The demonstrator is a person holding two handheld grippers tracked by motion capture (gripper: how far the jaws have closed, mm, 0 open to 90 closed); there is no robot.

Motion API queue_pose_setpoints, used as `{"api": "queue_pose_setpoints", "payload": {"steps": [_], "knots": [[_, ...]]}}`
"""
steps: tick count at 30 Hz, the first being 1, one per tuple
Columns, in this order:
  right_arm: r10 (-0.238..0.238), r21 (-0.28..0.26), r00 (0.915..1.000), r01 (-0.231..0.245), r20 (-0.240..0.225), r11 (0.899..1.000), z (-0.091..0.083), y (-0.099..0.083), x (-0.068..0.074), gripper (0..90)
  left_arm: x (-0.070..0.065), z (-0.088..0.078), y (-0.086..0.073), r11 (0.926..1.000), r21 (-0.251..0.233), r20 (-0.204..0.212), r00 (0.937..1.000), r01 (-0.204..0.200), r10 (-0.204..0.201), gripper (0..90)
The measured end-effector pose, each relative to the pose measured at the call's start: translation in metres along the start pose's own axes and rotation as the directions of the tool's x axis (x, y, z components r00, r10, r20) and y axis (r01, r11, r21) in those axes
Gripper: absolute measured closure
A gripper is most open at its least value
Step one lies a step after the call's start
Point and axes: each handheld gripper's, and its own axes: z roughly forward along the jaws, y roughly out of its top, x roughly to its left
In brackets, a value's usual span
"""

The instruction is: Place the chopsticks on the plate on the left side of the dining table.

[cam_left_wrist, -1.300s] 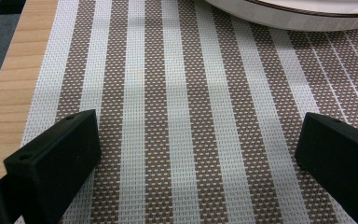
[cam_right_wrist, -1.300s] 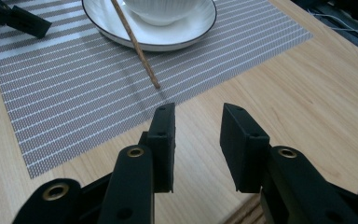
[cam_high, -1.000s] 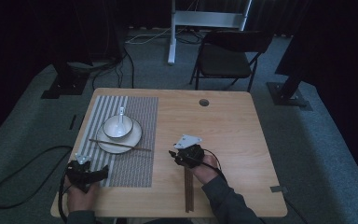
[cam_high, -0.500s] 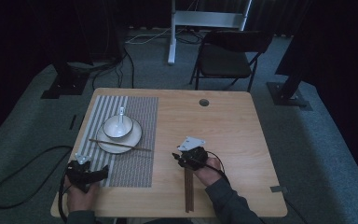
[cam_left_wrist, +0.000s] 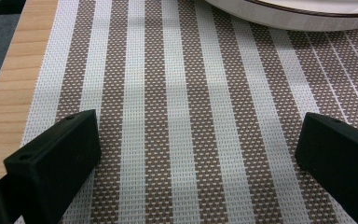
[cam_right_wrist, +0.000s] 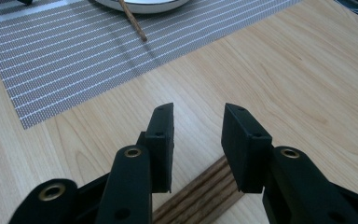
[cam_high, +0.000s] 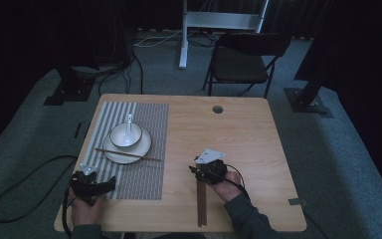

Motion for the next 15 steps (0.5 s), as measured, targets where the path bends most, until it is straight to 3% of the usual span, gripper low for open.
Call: {"api": "queue_pose_setpoints", "payload": {"steps": [15], "knots": [[0.003, 0.03, 0.9999, -0.004, 0.012, 1.0, -0.004, -0.017, -0.002, 63.5, 0.0, 0.0, 0.0, 1.0, 0.0, 0.0, 1.0, 0.0, 0.0, 0.3]]}}
